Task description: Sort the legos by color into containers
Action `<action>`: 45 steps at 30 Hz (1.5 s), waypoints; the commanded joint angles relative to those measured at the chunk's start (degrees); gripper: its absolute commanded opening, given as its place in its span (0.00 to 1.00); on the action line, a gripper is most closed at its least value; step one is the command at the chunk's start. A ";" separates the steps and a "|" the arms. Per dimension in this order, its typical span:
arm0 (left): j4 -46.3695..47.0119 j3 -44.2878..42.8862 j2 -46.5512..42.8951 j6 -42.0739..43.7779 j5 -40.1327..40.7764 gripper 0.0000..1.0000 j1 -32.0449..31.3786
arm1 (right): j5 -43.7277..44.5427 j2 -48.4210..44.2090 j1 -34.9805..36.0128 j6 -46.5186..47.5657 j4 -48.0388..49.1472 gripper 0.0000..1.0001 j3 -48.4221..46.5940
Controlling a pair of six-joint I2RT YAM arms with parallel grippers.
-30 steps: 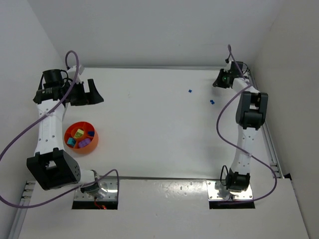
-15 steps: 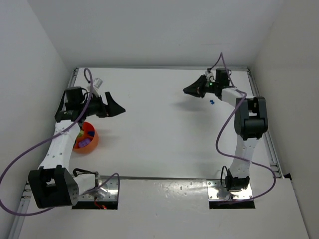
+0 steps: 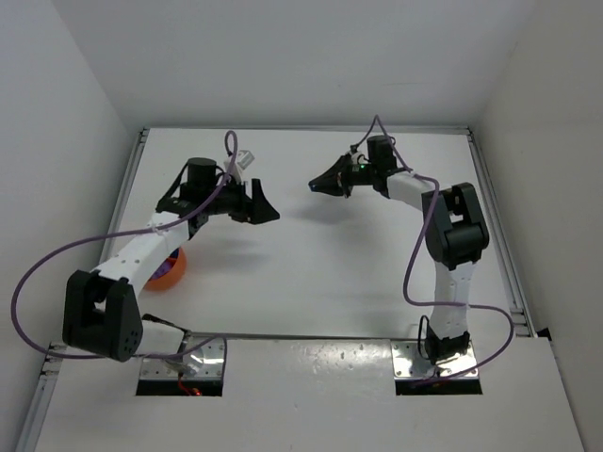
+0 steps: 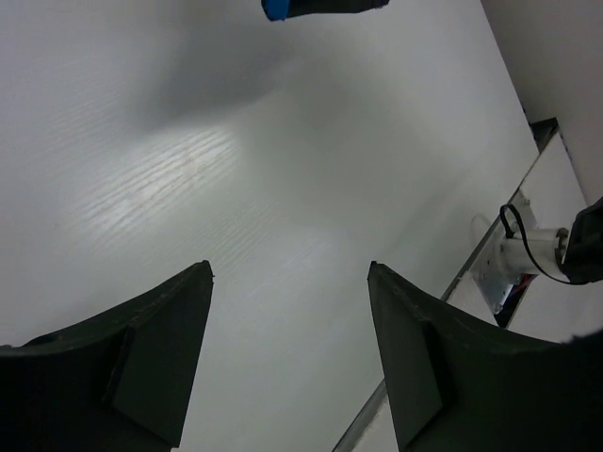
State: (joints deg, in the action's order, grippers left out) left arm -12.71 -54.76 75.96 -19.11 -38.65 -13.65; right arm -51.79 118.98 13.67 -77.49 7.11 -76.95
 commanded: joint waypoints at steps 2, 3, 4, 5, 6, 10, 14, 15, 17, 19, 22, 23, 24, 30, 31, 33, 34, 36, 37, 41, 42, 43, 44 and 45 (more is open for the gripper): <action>6.37 -5.96 3.83 1.01 1.30 0.71 -2.95 | -0.33 -3.66 1.97 -5.03 -1.40 0.00 0.39; 7.16 -6.49 5.49 1.01 1.30 0.69 -2.96 | -0.33 -3.67 2.67 -5.04 -1.92 0.00 0.92; 7.17 -7.11 6.47 0.49 1.30 0.68 -3.48 | -0.33 -3.67 3.20 -5.82 -1.93 0.00 0.92; 8.13 -7.63 7.35 -0.21 1.30 0.66 -4.01 | 0.37 -4.36 3.20 -6.70 -3.41 0.00 1.44; 8.66 -8.77 8.31 -0.22 1.30 0.65 -4.02 | 0.37 -4.37 3.20 -7.23 -4.03 0.00 1.45; 9.99 -11.77 12.45 -1.54 0.78 0.57 -6.29 | 1.69 -4.89 5.13 -9.42 -7.38 0.00 1.45; 9.99 -12.91 14.83 -1.54 0.77 0.54 -6.83 | 2.22 -5.42 5.66 -11.10 -10.53 0.00 0.31; 10.68 -12.91 15.61 -2.15 -0.18 0.54 -6.83 | 2.74 -6.12 5.66 -11.71 -10.54 0.00 0.31; 10.69 -12.91 16.15 -2.86 -0.72 0.53 -6.83 | 2.75 -6.82 5.66 -12.33 -12.03 0.00 -0.22; 11.22 -12.91 16.67 -2.86 -0.72 0.53 -7.36 | 2.75 -6.83 5.66 -13.64 -12.04 0.00 -0.22; 11.22 -13.44 17.28 -2.86 -0.72 0.53 -7.97 | 2.22 -8.05 5.66 -14.18 -11.51 0.00 0.39; 11.22 -13.96 17.81 -2.86 -0.72 0.53 -7.97 | 2.22 -8.06 5.66 -14.18 -11.51 0.00 0.92; 11.22 -13.97 17.82 -2.86 -0.72 0.53 -7.97 | 1.52 -8.58 5.66 -14.18 -10.99 0.00 0.92; 11.22 -15.73 19.48 -2.86 -0.20 0.52 -9.03 | 0.47 -9.64 6.27 -14.18 -10.46 0.00 4.88; 11.22 -16.42 19.49 -2.86 -0.19 0.52 -9.03 | 0.46 -10.16 6.28 -14.18 -9.76 0.00 5.40; 11.22 -17.04 19.49 -2.86 -0.19 0.50 -9.03 | 0.46 -10.17 6.89 -14.18 -9.75 0.00 5.40; 11.74 -17.04 20.01 -2.86 -0.19 0.49 -9.55 | 0.46 -10.17 6.89 -14.18 -9.75 0.00 5.40; 11.74 -17.04 20.01 -2.86 -0.19 0.47 -9.55 | 0.46 -10.17 6.89 -14.18 -10.28 0.00 4.88; 11.74 -17.04 20.01 -2.86 0.33 0.47 -9.55 | 0.46 -10.17 6.89 -14.18 -10.28 0.00 4.88; 11.74 -17.04 20.01 -2.86 -0.28 0.45 -9.55 | 0.46 -10.17 6.89 -14.18 -9.75 0.00 3.74; 11.74 -17.04 20.01 -2.86 -0.28 0.45 -9.55 | 0.46 -9.65 6.89 -14.18 -9.75 0.00 3.73; 11.74 -16.43 20.01 -2.34 -0.28 0.45 -9.55 | 0.46 -9.64 6.89 -14.18 -9.75 0.00 3.73; 11.74 -15.91 20.01 -2.33 -0.28 0.45 -9.55 | 0.46 -9.64 6.89 -14.18 -9.75 0.00 3.73; 11.13 -15.90 19.49 -1.81 -0.28 0.48 -9.55 | 0.46 -9.64 6.89 -14.18 -9.75 0.00 3.73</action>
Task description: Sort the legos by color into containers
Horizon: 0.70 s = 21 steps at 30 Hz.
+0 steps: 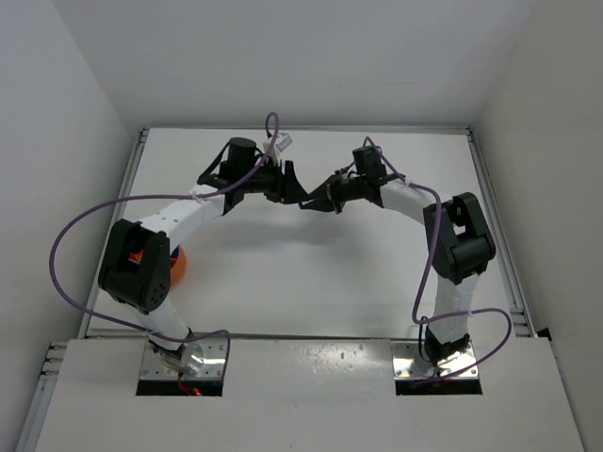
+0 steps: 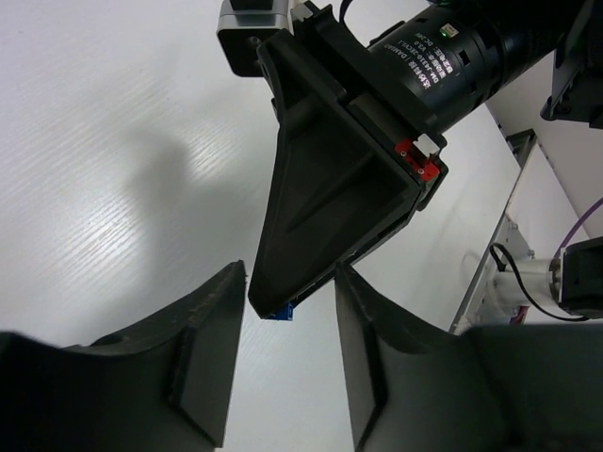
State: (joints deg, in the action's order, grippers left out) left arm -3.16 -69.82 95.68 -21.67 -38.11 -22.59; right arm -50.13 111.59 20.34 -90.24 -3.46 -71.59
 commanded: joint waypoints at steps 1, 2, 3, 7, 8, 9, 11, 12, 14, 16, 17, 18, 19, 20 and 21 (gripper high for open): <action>1.58 -0.15 -0.93 0.75 -0.13 0.50 -0.61 | -0.68 -2.25 0.23 -1.43 0.83 0.00 -1.62; 1.58 0.64 -0.93 0.75 -0.12 0.52 -0.61 | -0.67 -2.25 -0.38 -1.43 0.83 0.00 -1.62; 1.58 0.65 -1.72 0.75 0.40 0.56 -0.61 | -0.67 -2.25 -0.39 -1.43 0.83 0.00 -1.62; 1.58 1.97 -2.43 0.75 0.40 0.57 -0.09 | -0.67 -2.25 -0.39 -1.43 0.83 0.00 -2.14; 1.58 1.97 -2.95 0.75 0.40 0.57 -0.09 | -0.67 -2.25 -0.39 -1.43 0.83 0.00 -2.15; 1.58 1.97 -2.95 0.75 0.40 0.57 -0.09 | -0.67 -2.25 -0.39 -1.43 0.83 0.00 -2.15; 1.58 1.97 -2.95 0.23 0.40 0.57 -0.09 | -0.67 -2.25 -0.39 -1.43 0.83 0.00 -2.15; 1.58 1.97 -2.95 0.23 0.40 0.55 -0.09 | -0.67 -2.78 -0.39 -1.43 0.83 0.00 -2.15; 1.58 2.49 -2.95 0.23 0.40 0.53 -0.09 | -0.67 -2.78 -0.39 -1.43 1.35 0.00 -2.15; 1.58 2.50 -2.95 0.23 0.40 0.48 -0.09 | -1.19 -2.78 -0.39 -1.43 1.35 0.00 -2.15; 1.58 2.50 -2.95 0.23 0.40 0.46 -0.09 | -1.20 -3.30 -0.39 -1.43 1.35 0.00 -2.15; 1.58 2.50 -2.95 0.23 -0.12 0.45 -0.09 | -1.20 -3.31 -0.39 -1.43 1.35 0.00 -2.15; 1.58 2.50 -2.43 0.23 -0.12 0.43 -0.09 | -1.20 -3.31 -0.39 -1.43 1.35 0.00 -2.15; 1.58 2.50 -2.43 0.23 -0.12 0.43 -0.09 | -1.20 -3.31 -0.91 -1.43 1.35 0.00 -2.15; 1.58 2.50 -2.43 -0.30 -0.12 0.43 -0.09 | -1.20 -3.31 -0.91 -1.96 1.35 0.00 -2.15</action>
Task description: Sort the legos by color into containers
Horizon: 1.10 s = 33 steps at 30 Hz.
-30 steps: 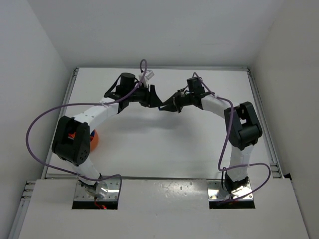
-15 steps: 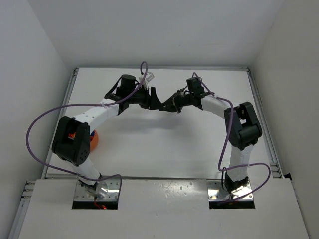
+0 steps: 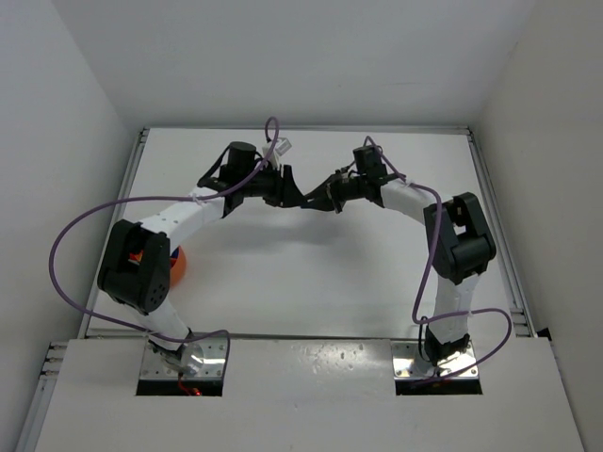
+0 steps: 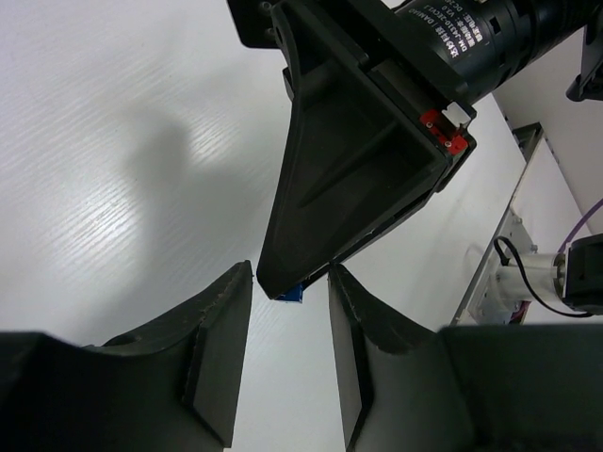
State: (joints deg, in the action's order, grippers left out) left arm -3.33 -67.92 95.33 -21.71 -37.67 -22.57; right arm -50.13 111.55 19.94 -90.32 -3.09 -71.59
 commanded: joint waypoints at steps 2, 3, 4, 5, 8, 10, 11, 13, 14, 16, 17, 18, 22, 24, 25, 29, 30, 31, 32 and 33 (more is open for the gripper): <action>1.75 0.60 -2.08 -0.26 -0.56 0.45 -0.11 | -1.20 -3.27 -0.52 -1.87 0.98 0.00 -2.76; 1.75 0.60 -2.08 -0.26 -0.56 0.45 -0.11 | -1.20 -3.27 -0.52 -1.87 1.51 0.00 -2.76; 1.75 0.60 -2.08 -0.26 -0.56 0.45 -0.11 | -1.20 -3.27 -0.52 -1.87 1.51 0.00 -2.76; 1.75 0.60 -2.08 -0.26 -0.56 0.45 -0.11 | -1.20 -3.27 -0.52 -1.87 1.51 0.00 -2.76; 1.75 0.60 -2.08 -0.26 -0.04 0.49 -0.11 | -1.20 -3.79 -0.52 -2.40 2.04 0.00 -2.76; 1.75 0.60 -2.08 -0.26 0.49 0.49 -0.11 | -1.20 -3.79 -0.52 -2.40 2.04 0.00 -2.76; 1.75 0.60 -2.08 -0.26 0.49 0.49 -0.11 | -1.20 -3.79 -0.52 -2.40 2.04 0.00 -2.76; 1.75 0.60 -2.08 -0.26 0.49 0.47 -0.11 | -1.20 -3.79 -0.52 -2.40 2.04 0.00 -2.76; 1.75 0.60 -2.08 -0.26 0.49 0.46 -0.11 | -1.20 -3.79 -0.52 -2.40 2.04 0.00 -2.76; 1.75 0.60 -2.08 -0.26 0.49 0.44 -0.11 | -1.72 -3.79 -0.52 -1.88 2.04 0.00 -2.24; 1.75 0.60 -2.08 -0.26 0.49 0.43 -0.11 | -1.73 -3.79 -0.52 -1.87 2.04 0.00 -1.71; 1.75 0.07 -2.08 -0.26 0.49 0.41 0.41 | -1.73 -3.79 -0.52 -1.87 1.52 0.00 -1.71; 1.75 -0.55 -2.08 -0.78 0.49 0.39 1.73 | -1.73 -3.79 -0.52 -1.35 1.51 0.00 -1.18; 1.75 -1.25 -2.08 -0.79 -0.03 0.38 1.74 | -1.73 -3.79 -0.52 -1.35 1.51 0.00 -1.18; 1.75 -1.25 -2.08 -1.31 -0.03 0.38 2.35 | -1.73 -3.79 -0.52 -1.35 1.51 0.00 -0.66; 2.28 -1.78 -2.08 -1.92 -1.26 0.28 3.58 | -1.73 -3.79 -0.52 -0.82 0.99 0.00 -0.65; 2.28 -1.78 -2.08 -1.93 -1.27 0.27 3.58 | -1.73 -3.79 -0.52 -0.82 0.98 0.00 -0.65; 2.80 -1.78 -2.08 -2.45 -1.27 0.25 3.58 | -1.73 -3.79 -0.52 -0.82 0.98 0.00 -0.65; 2.81 -1.78 -2.08 -3.06 -1.27 0.25 3.58 | -1.73 -3.79 -0.52 -0.82 0.98 0.00 -0.65; 3.41 -1.78 -2.08 -3.07 -1.79 0.25 4.10 | -1.73 -3.27 -0.52 -0.82 0.98 0.00 -0.65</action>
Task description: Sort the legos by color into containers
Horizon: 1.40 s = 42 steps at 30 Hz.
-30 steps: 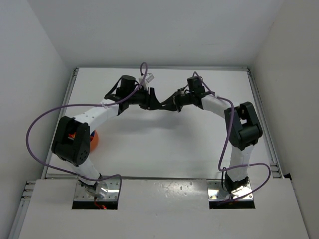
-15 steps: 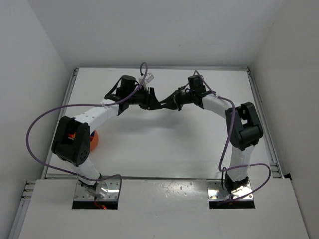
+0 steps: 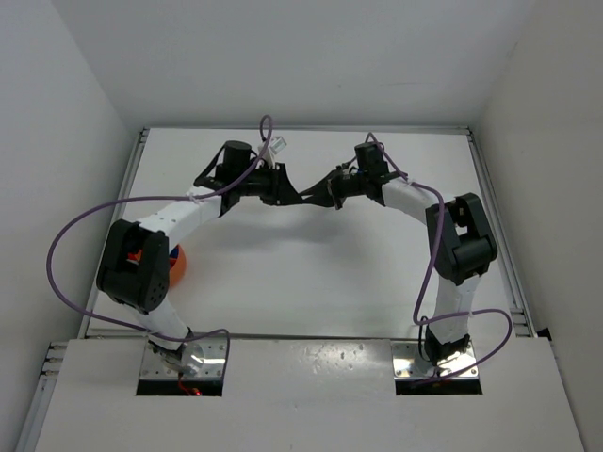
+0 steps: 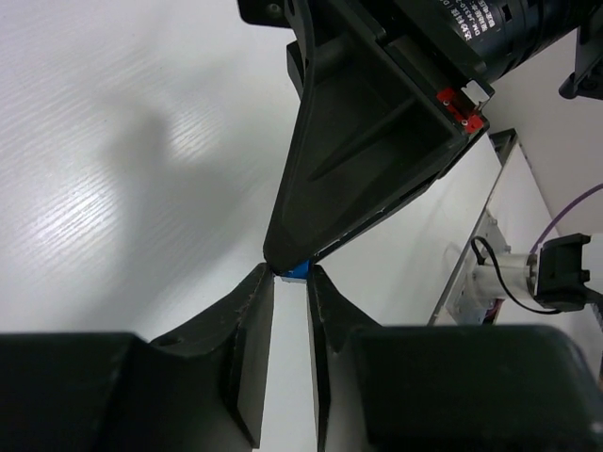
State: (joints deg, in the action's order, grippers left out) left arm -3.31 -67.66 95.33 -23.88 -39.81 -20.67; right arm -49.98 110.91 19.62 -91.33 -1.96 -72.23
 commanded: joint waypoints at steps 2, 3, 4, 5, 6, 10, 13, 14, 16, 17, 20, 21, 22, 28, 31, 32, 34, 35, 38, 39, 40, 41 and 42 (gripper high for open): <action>3.92 -2.04 -2.08 -1.43 -0.17 0.25 2.21 | -1.88 -2.63 -0.19 0.19 -0.15 0.00 -0.02; 3.93 -2.04 -2.08 -1.96 -0.18 0.25 2.21 | -1.88 -2.63 -0.19 0.19 0.37 0.00 -0.02; 4.62 -2.04 -2.08 -1.96 -0.18 0.25 2.21 | -1.88 -2.63 0.33 0.19 0.37 0.00 -0.54; 4.63 -2.04 -2.08 -1.96 -0.70 0.19 2.21 | -1.88 -2.11 0.33 0.19 0.37 0.00 -0.55; 4.63 -2.04 -2.08 -1.96 -0.71 0.15 2.21 | -1.88 -2.10 0.33 0.19 0.90 0.00 -0.55; 4.63 -2.04 -2.69 -1.96 -0.71 0.06 2.21 | -1.88 -2.10 0.33 0.80 0.90 0.21 -0.55; 4.10 -1.26 -4.09 -1.96 -0.18 0.05 2.21 | -1.35 -2.10 -0.37 1.33 1.43 0.31 -0.55; 4.10 -0.29 -4.62 -1.96 -0.18 0.03 2.21 | -1.35 -2.10 -1.06 1.33 1.95 0.31 -0.55; 4.10 1.11 -6.11 -1.35 0.44 0.03 2.73 | -1.35 -2.10 -1.59 2.64 1.96 0.38 -0.55; 3.58 1.12 -6.64 -1.35 0.44 0.02 3.35 | -1.35 -2.10 -1.60 2.65 1.96 0.43 -0.03; 1.22 2.35 -9.10 0.23 0.96 0.00 5.81 | -1.35 -2.63 -3.61 5.35 1.96 0.60 1.20; -0.45 2.36 -9.72 1.37 0.96 0.00 6.68 | -1.35 -2.63 -4.23 6.42 2.74 0.63 1.21; -2.56 1.83 -10.42 2.77 0.96 0.00 7.56 | -0.66 -2.63 -5.02 7.56 2.75 0.66 1.73; -37.07 -7.65 -12.19 29.11 6.75 0.00 13.89 | 4.24 -2.63 -10.47 32.02 -4.24 0.91 -5.77; -51.94 -9.51 -13.49 42.66 8.26 0.00 19.50 | 17.14 -3.25 -10.48 58.05 -22.98 0.91 -14.16; -54.23 -8.81 -15.68 45.04 8.26 0.00 21.44 | 19.02 -3.25 -9.95 62.72 -28.92 0.91 -15.91; -61.35 -8.20 -17.62 53.03 8.26 0.00 26.45 | 23.76 -2.46 -9.95 72.67 -32.66 0.91 -19.00; -63.64 -8.19 -18.94 55.32 8.78 0.00 27.60 | 25.00 -2.46 -10.47 74.78 -33.46 0.92 -19.00; -69.72 -8.19 -19.66 61.75 12.55 0.00 30.15 | 29.93 -1.93 -10.48 80.94 -35.65 0.92 -20.14; -70.60 -8.19 -20.18 64.02 13.44 0.00 31.64 | 30.46 -1.93 -10.48 83.05 -37.05 0.92 -21.36; -71.21 -7.50 -20.18 64.57 15.19 0.00 32.61 | 30.99 -1.06 -10.48 83.07 -37.07 0.92 -21.99; -71.22 -7.49 -20.70 65.09 15.81 0.00 33.66 | 30.99 -0.44 -10.48 83.07 -37.07 0.92 -21.99; -70.70 -6.79 -20.71 66.23 16.34 0.00 35.15 | 30.99 -0.43 -10.48 83.07 -37.07 0.92 -22.60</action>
State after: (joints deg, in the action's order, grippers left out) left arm -68.84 -75.11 75.96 33.95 -26.59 11.55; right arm -23.24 110.10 9.04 -16.36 -35.31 -91.79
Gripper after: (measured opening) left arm 0.153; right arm 0.919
